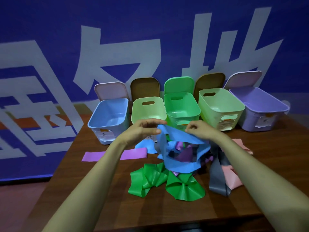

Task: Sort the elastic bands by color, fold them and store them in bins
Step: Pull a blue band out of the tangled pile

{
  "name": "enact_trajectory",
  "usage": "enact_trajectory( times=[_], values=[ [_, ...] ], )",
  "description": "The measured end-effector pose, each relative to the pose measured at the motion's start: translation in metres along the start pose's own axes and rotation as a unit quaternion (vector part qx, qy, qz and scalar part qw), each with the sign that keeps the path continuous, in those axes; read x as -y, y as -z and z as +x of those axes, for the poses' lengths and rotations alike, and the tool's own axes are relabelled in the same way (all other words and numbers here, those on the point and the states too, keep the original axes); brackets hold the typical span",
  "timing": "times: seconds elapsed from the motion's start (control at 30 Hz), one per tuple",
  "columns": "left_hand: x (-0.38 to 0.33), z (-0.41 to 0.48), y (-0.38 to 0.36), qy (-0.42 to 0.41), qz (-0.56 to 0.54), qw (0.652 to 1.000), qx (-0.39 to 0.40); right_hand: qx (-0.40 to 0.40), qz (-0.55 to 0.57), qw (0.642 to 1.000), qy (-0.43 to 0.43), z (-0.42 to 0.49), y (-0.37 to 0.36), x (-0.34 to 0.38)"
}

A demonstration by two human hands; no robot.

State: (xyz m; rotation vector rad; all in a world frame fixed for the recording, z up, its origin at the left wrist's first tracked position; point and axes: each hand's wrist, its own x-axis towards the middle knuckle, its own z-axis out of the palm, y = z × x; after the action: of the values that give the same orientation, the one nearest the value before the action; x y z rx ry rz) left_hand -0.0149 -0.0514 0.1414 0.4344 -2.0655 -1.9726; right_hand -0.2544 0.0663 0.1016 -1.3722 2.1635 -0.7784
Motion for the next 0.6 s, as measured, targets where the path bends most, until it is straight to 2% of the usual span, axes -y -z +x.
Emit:
enact_trajectory(
  times=[0.07, 0.17, 0.23, 0.33, 0.4, 0.47, 0.53, 0.6],
  values=[
    [-0.003, 0.002, -0.006, 0.001, 0.063, 0.998, -0.008, -0.016, -0.005, 1.0, 0.016, -0.003, -0.008, 0.002],
    [-0.002, 0.012, -0.018, -0.047, 0.19, 0.975, -0.105, -0.028, -0.03, 0.997, 0.063, -0.006, -0.018, 0.011],
    [0.0, 0.02, -0.025, -0.087, 0.274, 0.944, -0.165, 0.011, -0.03, 0.996, 0.088, -0.008, -0.021, 0.018],
    [0.004, 0.029, -0.028, -0.114, 0.4, 0.878, -0.237, 0.1, -0.054, 0.988, 0.103, -0.011, -0.022, 0.024],
    [0.007, 0.032, -0.028, -0.159, 0.437, 0.845, -0.265, 0.106, -0.041, 0.987, 0.111, -0.012, -0.024, 0.026],
    [0.005, 0.033, -0.031, -0.186, 0.434, 0.841, -0.263, 0.065, 0.059, 0.99, 0.113, -0.015, -0.028, 0.033],
    [0.0, 0.034, -0.037, -0.178, 0.407, 0.86, -0.251, 0.019, 0.155, 0.982, 0.106, -0.018, -0.033, 0.041],
    [-0.007, 0.035, -0.041, -0.19, 0.382, 0.867, -0.259, 0.003, 0.149, 0.985, 0.085, -0.018, -0.038, 0.047]
  ],
)
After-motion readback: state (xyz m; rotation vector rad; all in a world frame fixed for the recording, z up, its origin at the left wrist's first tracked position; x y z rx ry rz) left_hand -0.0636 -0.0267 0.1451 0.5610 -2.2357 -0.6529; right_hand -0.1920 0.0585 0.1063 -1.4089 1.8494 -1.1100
